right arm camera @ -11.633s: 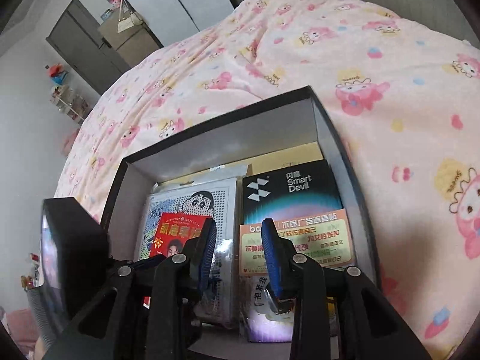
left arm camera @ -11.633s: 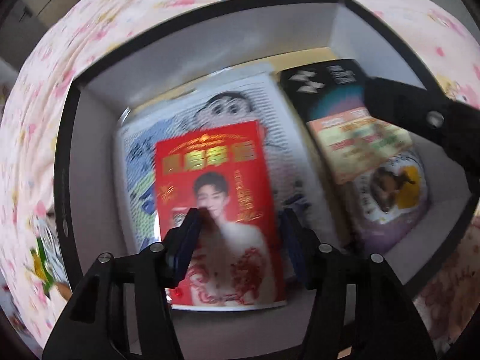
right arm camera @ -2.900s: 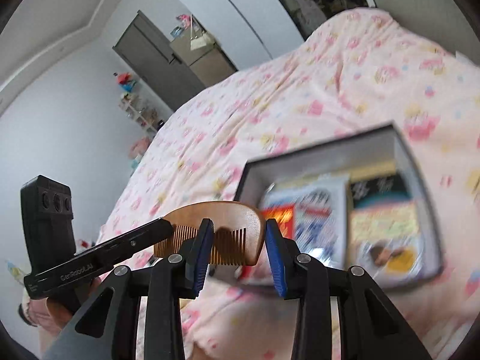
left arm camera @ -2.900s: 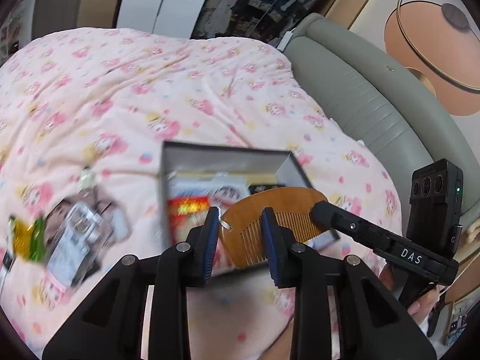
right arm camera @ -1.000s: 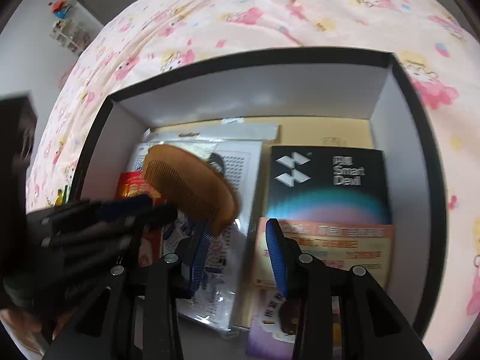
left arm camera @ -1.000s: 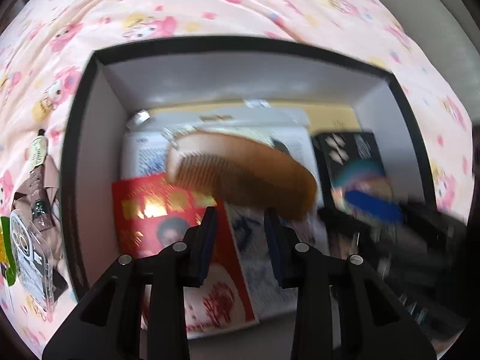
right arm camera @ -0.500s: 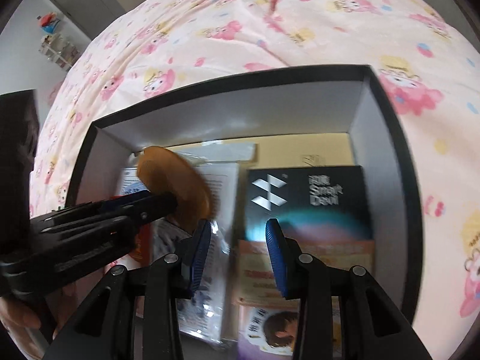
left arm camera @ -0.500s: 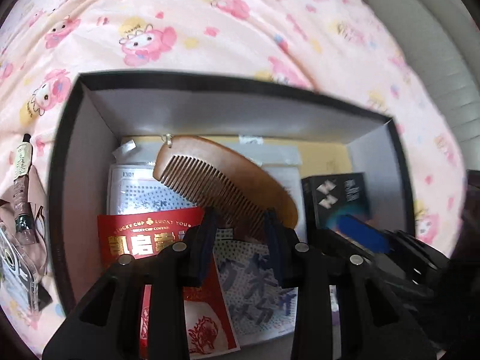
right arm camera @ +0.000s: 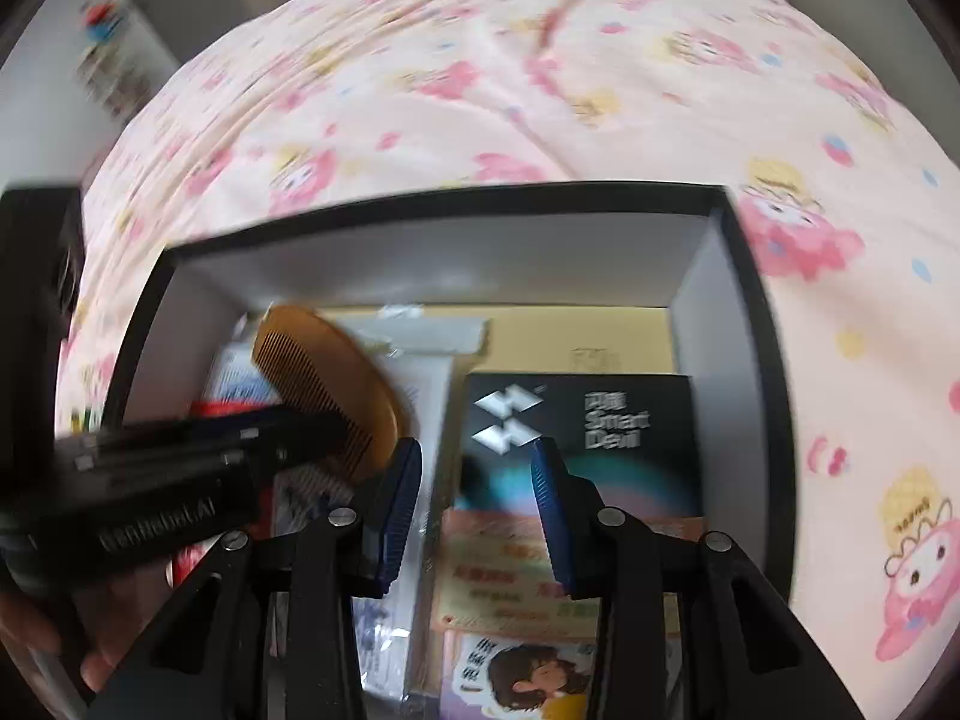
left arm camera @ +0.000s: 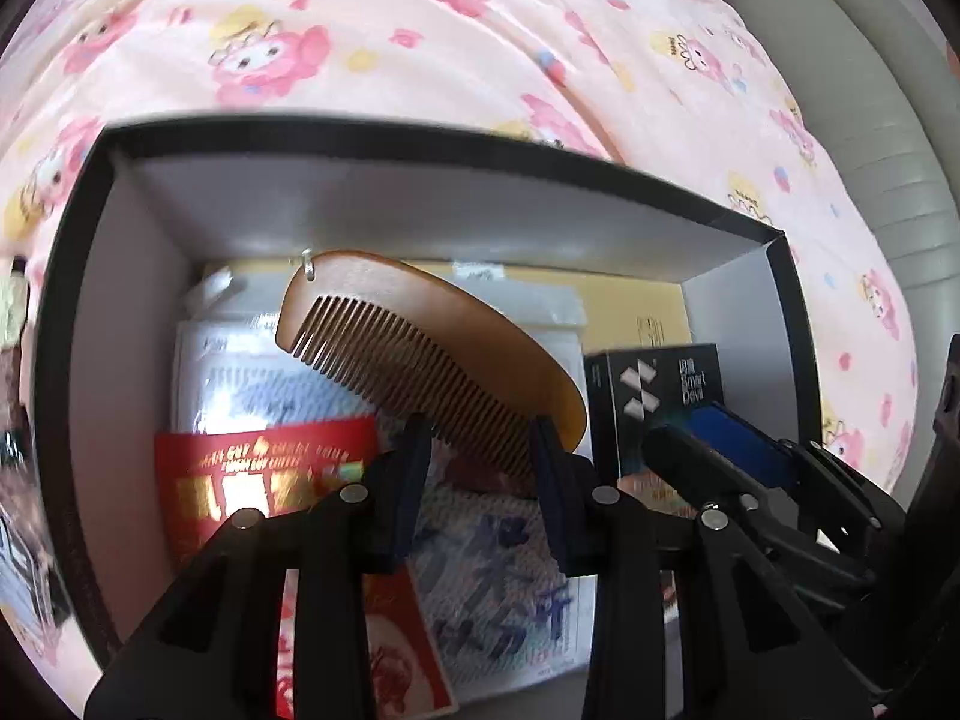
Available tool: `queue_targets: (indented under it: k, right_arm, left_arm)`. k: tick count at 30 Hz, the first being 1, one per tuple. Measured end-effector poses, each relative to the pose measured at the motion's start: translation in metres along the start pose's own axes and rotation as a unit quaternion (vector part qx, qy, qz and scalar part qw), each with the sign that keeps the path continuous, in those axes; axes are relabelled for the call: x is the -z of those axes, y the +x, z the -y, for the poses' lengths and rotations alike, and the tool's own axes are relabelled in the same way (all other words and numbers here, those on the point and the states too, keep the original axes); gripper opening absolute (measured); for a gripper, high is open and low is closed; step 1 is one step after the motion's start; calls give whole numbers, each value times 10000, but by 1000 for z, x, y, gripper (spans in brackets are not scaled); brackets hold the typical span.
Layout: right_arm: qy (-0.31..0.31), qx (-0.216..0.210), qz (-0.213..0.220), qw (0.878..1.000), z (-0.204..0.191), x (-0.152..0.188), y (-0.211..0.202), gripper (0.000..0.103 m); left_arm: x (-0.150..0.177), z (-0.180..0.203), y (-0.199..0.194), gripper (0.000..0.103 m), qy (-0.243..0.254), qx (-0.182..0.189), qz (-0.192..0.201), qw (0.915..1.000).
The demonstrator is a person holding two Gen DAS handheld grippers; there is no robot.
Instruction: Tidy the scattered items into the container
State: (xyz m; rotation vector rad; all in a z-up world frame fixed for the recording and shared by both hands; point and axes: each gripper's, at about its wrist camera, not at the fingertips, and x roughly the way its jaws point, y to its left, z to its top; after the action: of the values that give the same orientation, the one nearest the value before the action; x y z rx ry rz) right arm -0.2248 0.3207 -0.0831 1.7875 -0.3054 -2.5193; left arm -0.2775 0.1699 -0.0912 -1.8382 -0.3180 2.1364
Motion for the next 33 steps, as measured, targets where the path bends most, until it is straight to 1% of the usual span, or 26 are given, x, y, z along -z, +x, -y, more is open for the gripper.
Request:
queue_targets:
  k: [1,3,5,6,8,9,11,12,13,14,16,17,18,19,20,21,23,24,27,31,33]
  right_arm:
    - [111,-25,4,9999,3,-2,1,34]
    - [276,-145,-31,9995,10,-3,5,34]
    - [389,-255,-145,9988,14,-4,10,34]
    - [439,-288,-181,9985,16,-5,12,34]
    - [404,-267,-143,9987,16,-6,11,34]
    - [348,-235,-90,9991,14,-6,9,34]
    - [241,-129,20,9996,9,-4,6,34]
    - [196,-41,111,9997,7,-3,2,35]
    - [142,91,251,9995,4,-2,-5,38]
    - [100,195,364,9991,4,-1,-10,41]
    - [-10,414,704,9967,0,3,-27,41]
    - [-39,501,885,9948,-1,6,-37,42]
    - [-32,584,1084,9924,-3,10,-49,46]
    - [2,645,1283,9896,-5,14,-61,55]
    - [24,655,1428,9876,-6,17,-71,64]
    - [13,620,1617,9849,-9,20,-83,65]
    - [-19,577,1894,9802,-17,28,-105,66]
    - [15,579,2008,9779,-21,33,-117,66]
    - [50,502,2289,9722,-34,54,-147,74]
    - [-98,412,2401,9698,-59,79,-175,74]
    - [-198,421,2447,9685,-72,93,-189,74]
  left_arm:
    - [-4,1,1,33,-12,33,36,10000]
    - [-13,-4,3,33,-274,341,70,9990]
    - [-20,-6,1,33,-396,417,146,9982]
    - [-20,-5,-2,33,-370,363,205,9984]
    - [-15,2,-9,34,-118,254,406,9988]
    - [-10,7,-15,36,73,144,545,9984]
    - [-2,16,-30,42,423,-218,862,9951]
    - [4,21,-38,50,548,-438,1042,9921]
    - [7,24,-46,60,622,-572,1189,9893]
    - [13,29,-55,64,710,-743,1472,9837]
    - [18,35,-68,80,779,-885,1878,9751]
    - [24,37,-80,83,809,-956,2121,9692]
    - [32,38,-94,89,832,-1067,2393,9615]
    - [38,39,-105,93,858,-1171,2583,9551]
    - [46,41,-119,94,893,-1299,2778,9476]
    - [55,45,-131,94,937,-1407,2965,9399]
    - [70,48,-153,94,1011,-1479,3158,9318]
    - [77,48,-165,95,1013,-1501,3245,9284]
    - [100,47,-200,100,960,-1528,3475,9201]
    - [135,45,-243,102,956,-1596,3781,9069]
    - [153,43,-259,102,930,-1642,3867,9027]
